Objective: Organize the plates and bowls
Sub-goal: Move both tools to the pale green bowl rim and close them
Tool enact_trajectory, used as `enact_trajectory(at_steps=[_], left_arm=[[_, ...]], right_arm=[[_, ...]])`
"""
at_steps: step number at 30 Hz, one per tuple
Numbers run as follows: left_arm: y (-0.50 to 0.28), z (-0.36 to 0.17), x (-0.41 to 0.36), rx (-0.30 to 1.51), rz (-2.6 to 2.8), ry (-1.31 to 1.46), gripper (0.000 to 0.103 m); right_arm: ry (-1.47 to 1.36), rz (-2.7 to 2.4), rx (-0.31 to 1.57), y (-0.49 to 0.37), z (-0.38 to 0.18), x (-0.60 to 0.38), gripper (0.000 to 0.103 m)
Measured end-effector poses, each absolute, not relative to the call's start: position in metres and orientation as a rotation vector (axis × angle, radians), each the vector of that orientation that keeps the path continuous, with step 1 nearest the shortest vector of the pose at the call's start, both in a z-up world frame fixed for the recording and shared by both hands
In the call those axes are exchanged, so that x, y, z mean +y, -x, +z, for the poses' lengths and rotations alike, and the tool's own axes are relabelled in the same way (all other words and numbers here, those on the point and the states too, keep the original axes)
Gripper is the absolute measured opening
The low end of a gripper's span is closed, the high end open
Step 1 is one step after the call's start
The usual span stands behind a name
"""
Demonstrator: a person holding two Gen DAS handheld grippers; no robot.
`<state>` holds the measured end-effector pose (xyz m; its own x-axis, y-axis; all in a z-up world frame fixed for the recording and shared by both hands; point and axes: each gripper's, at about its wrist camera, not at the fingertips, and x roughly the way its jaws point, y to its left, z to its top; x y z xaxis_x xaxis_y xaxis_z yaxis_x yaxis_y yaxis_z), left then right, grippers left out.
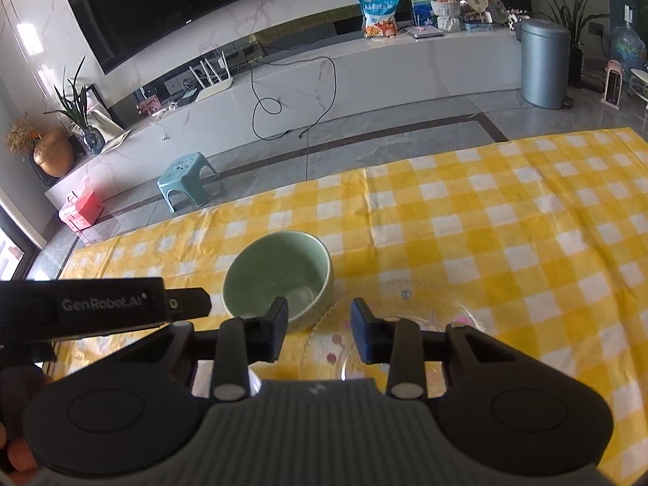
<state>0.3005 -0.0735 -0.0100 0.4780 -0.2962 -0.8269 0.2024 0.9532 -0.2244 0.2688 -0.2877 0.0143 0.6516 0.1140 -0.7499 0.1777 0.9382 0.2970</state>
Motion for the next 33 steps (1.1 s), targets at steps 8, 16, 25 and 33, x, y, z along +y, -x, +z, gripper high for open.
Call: enact_trajectory(at_steps=[8,16,25,33], left_arm=[[-0.334,-0.04,-0.073,1.106,-0.295,0.189,0.034],[-0.345,-0.054,-0.074,1.129,-0.303,0.218,0.023],[-0.346,-0.057,-0.079,1.134,-0.286,0.222,0.009],[-0.329,-0.034,-0.068,1.117,-0.262,0.207,0.007]], right_arm=[[-0.332,-0.046,0.914,-0.319,-0.009,-0.285,0.019],[-0.306,-0.06,0.95,-0.339,-0.027,-0.28,0.017],[-0.304,-0.086,0.987,-0.346,-0.039,-0.28,0.006],[-0.327,-0.063,0.986,-0.331,-0.017,-0.273,0.006]])
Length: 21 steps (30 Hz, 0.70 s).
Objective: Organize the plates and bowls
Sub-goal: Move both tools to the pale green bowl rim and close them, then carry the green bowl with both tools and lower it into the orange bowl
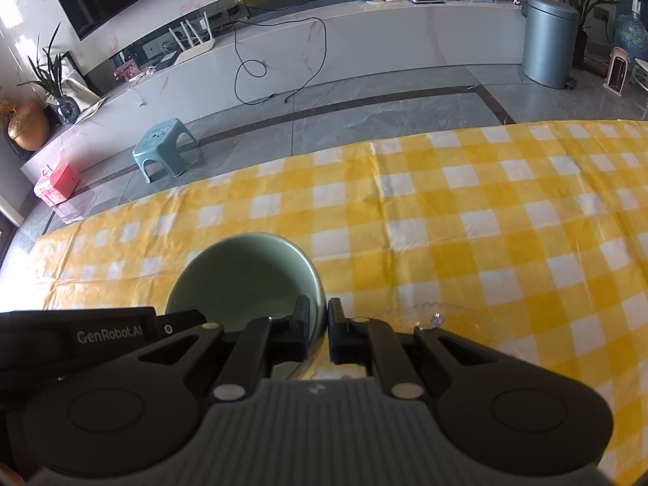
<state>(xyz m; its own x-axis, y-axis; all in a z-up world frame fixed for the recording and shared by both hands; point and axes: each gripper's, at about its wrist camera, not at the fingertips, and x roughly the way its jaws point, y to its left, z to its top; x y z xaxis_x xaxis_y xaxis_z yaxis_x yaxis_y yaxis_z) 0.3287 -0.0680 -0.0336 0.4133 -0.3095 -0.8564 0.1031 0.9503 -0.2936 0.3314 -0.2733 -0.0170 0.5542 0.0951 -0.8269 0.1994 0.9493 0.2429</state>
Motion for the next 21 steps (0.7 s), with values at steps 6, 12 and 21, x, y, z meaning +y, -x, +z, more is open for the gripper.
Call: enact_trajectory(at_steps=[6,12,21], left_arm=[[-0.296,-0.007,-0.053,1.114,-0.242,0.198,0.007],[-0.252,0.017,-0.026,1.126,-0.201,0.236,0.006],[-0.184,0.052,0.021,1.13,-0.133,0.288,0.006]], right_arm=[[-0.348,-0.036,0.974,-0.297,0.01,-0.262,0.006],[-0.35,0.001,0.945,-0.245,0.04,-0.245,0.006],[-0.319,0.083,0.93,-0.176,0.085,-0.207,0.006]])
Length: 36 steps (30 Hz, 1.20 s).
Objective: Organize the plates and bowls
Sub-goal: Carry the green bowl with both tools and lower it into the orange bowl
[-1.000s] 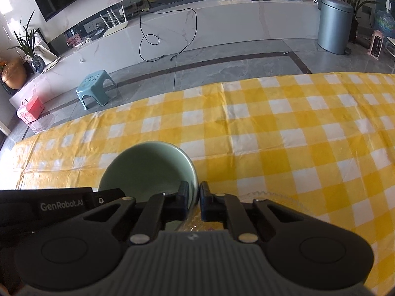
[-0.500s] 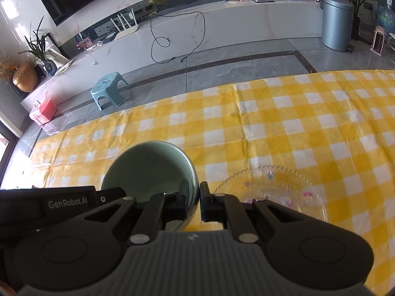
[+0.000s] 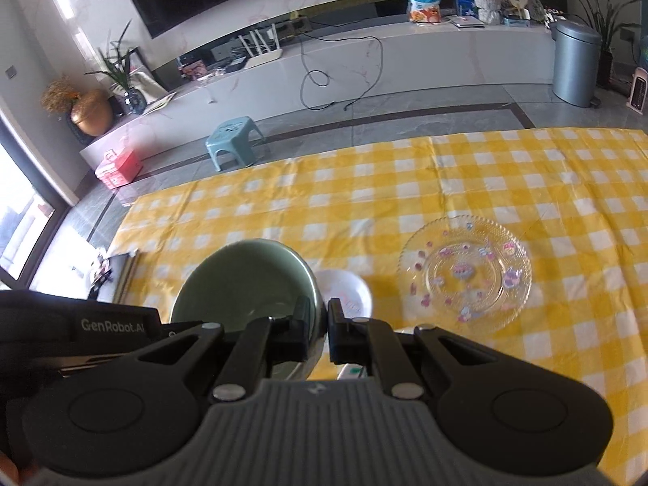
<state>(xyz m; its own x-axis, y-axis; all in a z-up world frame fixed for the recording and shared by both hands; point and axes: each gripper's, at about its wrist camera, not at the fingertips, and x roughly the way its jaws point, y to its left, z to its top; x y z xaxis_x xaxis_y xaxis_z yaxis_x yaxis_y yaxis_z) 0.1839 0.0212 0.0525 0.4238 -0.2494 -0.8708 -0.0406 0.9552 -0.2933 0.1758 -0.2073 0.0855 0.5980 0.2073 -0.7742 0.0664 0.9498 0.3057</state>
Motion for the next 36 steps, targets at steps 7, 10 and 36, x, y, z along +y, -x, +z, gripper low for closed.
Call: enact_trajectory(at_steps=[7,10,36], left_arm=[[-0.139,0.06,0.054,1.129,-0.09,0.27,0.006],[-0.125,0.055,0.068,1.154,-0.064,0.267,0.006],[-0.102,-0.007,0.114,1.327,-0.031,0.268,0.007]], right_arm=[[-0.323,0.157,0.98,-0.132,0.095,-0.178,0.006],[-0.296,0.19,1.005,-0.118,0.094,-0.16,0.006],[-0.075,0.267,1.183,-0.103,0.041,-0.097,0.005]])
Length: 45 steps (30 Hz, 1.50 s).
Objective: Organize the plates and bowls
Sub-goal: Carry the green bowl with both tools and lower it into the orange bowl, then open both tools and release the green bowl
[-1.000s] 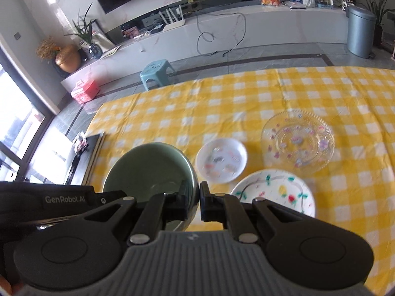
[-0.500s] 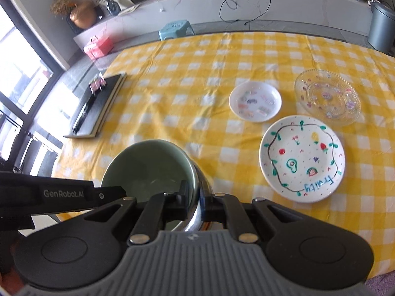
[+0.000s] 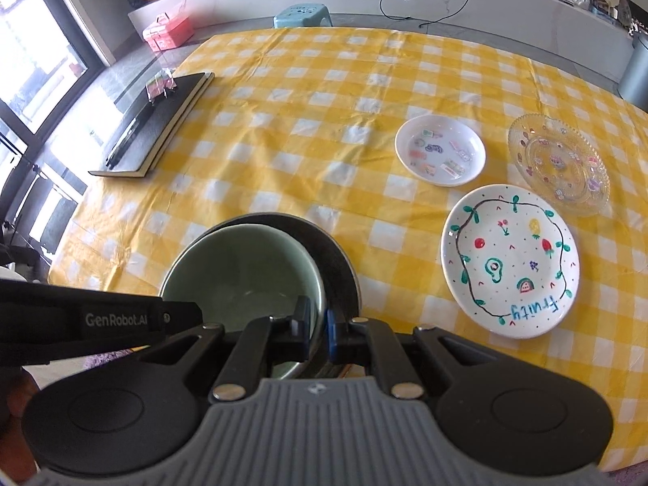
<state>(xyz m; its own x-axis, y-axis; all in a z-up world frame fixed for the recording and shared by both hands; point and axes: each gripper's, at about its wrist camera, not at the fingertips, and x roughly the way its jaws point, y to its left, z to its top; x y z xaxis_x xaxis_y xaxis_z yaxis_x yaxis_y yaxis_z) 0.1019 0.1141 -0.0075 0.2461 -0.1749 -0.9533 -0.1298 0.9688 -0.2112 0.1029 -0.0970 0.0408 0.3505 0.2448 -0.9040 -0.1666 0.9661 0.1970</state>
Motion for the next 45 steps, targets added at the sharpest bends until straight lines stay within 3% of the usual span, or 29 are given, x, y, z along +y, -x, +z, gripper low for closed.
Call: enact_trajectory(at_steps=[18,21,31,35,42,45], left_arm=[[-0.105,-0.003,0.106,1.332,-0.043,0.194,0.008],[-0.104,0.002,0.108,1.326,-0.049,0.197,0.014],[-0.093,0.032,0.104,1.265,-0.094,0.144,0.033],[-0.083,0.049,0.098,1.185,-0.134,0.109,0.042],[-0.06,0.068,0.072,0.998,-0.264,0.121,0.047],[-0.049,0.071,0.057,0.908,-0.32,0.151,0.05]], right_arm=[[-0.038,0.27,1.18,-0.102,0.039,-0.094,0.01],[-0.028,0.271,1.162,-0.1,0.043,-0.094,0.011],[-0.05,0.303,1.059,-0.089,0.073,-0.102,0.029],[-0.084,0.303,0.991,-0.081,0.087,-0.118,0.032],[-0.186,0.235,0.864,-0.065,0.098,-0.171,0.033],[-0.232,0.194,0.806,-0.057,0.097,-0.197,0.042]])
